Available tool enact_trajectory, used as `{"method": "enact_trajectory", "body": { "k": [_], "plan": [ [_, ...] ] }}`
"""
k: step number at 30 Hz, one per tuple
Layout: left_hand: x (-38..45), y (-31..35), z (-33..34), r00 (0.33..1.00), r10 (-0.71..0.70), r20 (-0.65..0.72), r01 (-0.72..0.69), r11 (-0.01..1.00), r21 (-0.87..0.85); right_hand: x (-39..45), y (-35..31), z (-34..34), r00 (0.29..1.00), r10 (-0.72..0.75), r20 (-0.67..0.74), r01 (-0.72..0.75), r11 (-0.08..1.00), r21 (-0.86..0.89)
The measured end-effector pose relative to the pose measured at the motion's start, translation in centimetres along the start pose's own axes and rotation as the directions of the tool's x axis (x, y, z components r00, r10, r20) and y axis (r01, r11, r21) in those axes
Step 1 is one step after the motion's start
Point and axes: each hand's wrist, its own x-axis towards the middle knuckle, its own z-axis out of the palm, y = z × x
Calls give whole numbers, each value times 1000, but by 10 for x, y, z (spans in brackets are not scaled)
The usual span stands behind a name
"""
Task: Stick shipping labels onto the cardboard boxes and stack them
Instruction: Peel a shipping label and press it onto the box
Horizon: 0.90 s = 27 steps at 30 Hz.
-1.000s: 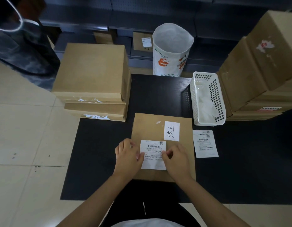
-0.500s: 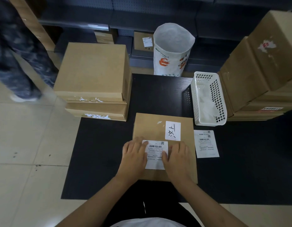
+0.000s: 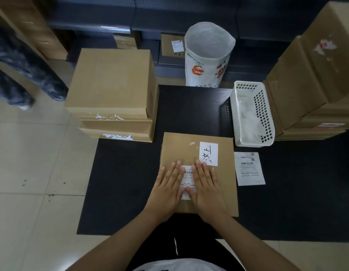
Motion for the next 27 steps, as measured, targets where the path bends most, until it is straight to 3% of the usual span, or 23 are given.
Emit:
{"method": "enact_trajectory", "body": {
  "k": [6, 15, 24, 27],
  "plan": [
    [1, 2, -4, 999, -1, -38, -2, 998, -68, 4, -4, -4, 999, -17, -39, 18, 999, 46],
    [4, 0, -1, 999, 37, -25, -39, 998, -49, 5, -4, -3, 996, -92, 13, 92, 996, 15],
    [-2, 8, 5, 960, -270, -81, 263, 961, -82, -7, 13, 6, 993, 108, -50, -104, 992, 75],
    [-3, 9, 5, 953, -293, -74, 287, 954, -84, -9, 9, 7, 986, 152, -65, -146, 985, 97]
  ]
}}
